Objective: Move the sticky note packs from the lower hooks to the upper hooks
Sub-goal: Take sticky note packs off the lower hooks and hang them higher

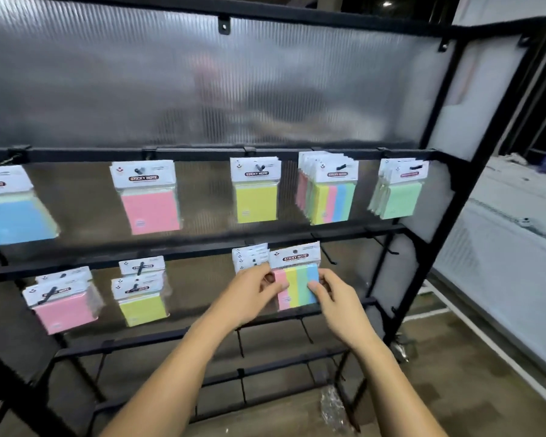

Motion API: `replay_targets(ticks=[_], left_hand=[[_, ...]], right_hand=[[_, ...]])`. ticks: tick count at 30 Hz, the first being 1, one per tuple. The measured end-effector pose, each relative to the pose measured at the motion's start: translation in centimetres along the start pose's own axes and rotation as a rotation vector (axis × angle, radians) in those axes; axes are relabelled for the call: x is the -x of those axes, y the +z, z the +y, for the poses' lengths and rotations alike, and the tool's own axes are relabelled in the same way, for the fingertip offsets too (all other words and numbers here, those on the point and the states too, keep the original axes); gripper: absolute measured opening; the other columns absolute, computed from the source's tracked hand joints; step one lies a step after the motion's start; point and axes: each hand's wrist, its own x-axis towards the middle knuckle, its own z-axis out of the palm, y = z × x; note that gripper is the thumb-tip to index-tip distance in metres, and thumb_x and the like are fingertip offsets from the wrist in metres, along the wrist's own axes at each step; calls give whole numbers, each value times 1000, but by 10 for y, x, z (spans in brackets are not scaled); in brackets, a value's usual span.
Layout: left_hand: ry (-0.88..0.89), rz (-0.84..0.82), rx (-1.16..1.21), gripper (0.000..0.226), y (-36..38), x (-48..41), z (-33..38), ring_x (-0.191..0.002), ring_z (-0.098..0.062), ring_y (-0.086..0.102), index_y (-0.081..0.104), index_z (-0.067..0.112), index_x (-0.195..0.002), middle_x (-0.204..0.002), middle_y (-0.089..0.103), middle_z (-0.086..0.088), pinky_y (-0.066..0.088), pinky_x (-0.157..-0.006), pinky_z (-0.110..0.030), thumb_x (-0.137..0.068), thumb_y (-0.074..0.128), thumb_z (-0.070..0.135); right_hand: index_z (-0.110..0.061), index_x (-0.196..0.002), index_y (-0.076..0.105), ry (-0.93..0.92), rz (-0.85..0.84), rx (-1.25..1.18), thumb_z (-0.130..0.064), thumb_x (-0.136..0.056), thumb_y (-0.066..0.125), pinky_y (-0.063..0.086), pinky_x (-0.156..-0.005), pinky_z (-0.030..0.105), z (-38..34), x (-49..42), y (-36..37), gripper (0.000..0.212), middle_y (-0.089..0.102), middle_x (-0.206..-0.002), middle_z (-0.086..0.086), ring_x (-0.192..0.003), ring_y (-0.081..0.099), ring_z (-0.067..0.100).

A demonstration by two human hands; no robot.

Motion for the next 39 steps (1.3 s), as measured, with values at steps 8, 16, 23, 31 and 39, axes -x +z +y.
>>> replay_targets(ticks=[8,16,23,31,39], left_hand=[[-24,80,-134,10,45,-45,39,-81,-7,58,58,35,-88,-84,64,12,50,-75,-26,-93,57,26],[-105,133,-401,17,61,-66,65,-79,-14,53,59,19,-99,-86,61,8,49,-70,-34,-94,51,33],[-147,165,-400,7,63,-70,72,-85,-10,57,57,26,-97,-85,60,15,47,-71,-30,-93,54,31],[-138,160,-395,6,66,-75,72,-83,-9,57,57,26,-96,-85,60,14,50,-71,-31,-94,54,31],[-131,167,-420,9,71,-75,70,-82,-10,56,58,26,-96,-84,59,14,51,-73,-32,-94,52,33]], right_hand=[[-17,-109,61,-50,109,-98,-19,-102,47,44,-73,17,30,-37,-77,16,68,-100,-5,-88,61,8],[-19,-107,59,-201,75,-152,-21,-102,47,40,-67,10,6,-71,-109,13,65,-93,-12,-77,55,-4],[-20,-106,59,-233,81,-169,-24,-102,46,42,-71,22,-7,-106,-116,14,64,-91,-9,-79,56,7],[-16,-111,61,-182,44,-163,-24,-102,46,42,-73,27,0,-117,-115,19,66,-97,-5,-85,58,12],[-16,-100,59,-171,16,-137,-25,-102,45,39,-64,21,1,-119,-116,17,59,-83,-9,-71,51,8]])
